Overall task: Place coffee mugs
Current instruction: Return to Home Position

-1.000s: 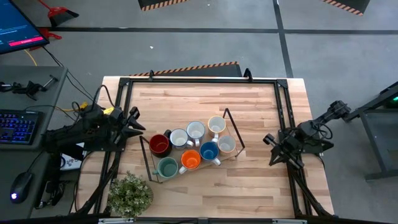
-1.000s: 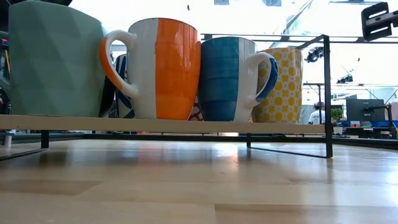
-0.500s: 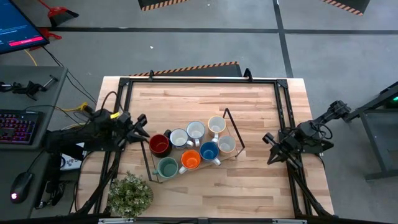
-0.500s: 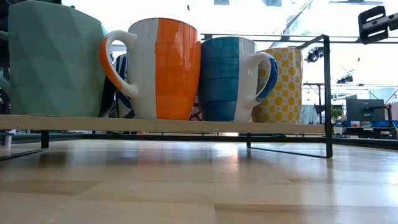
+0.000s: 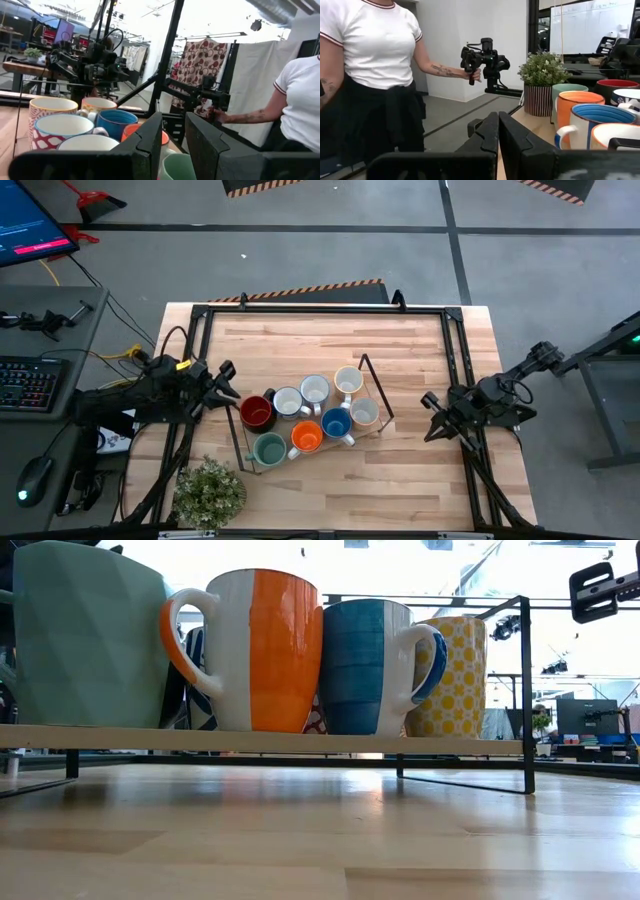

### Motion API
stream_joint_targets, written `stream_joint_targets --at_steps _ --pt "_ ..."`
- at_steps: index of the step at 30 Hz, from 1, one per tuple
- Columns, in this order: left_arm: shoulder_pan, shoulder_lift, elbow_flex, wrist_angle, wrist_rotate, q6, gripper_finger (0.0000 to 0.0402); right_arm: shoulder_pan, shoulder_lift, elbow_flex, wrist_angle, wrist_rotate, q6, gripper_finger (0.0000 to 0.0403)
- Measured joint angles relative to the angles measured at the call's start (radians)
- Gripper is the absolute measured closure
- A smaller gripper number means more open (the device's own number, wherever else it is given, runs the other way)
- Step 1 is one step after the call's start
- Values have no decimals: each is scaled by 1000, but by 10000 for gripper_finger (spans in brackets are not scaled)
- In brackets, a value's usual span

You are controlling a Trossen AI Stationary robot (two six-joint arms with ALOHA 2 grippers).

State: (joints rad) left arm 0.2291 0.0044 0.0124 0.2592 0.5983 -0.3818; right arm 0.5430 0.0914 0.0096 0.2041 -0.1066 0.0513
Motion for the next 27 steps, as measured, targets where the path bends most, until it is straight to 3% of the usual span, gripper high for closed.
stream_joint_targets --at_steps 27 --pt "0 0 0 -8 0 -35 326 0 0 -1 -5 -1 0 403"
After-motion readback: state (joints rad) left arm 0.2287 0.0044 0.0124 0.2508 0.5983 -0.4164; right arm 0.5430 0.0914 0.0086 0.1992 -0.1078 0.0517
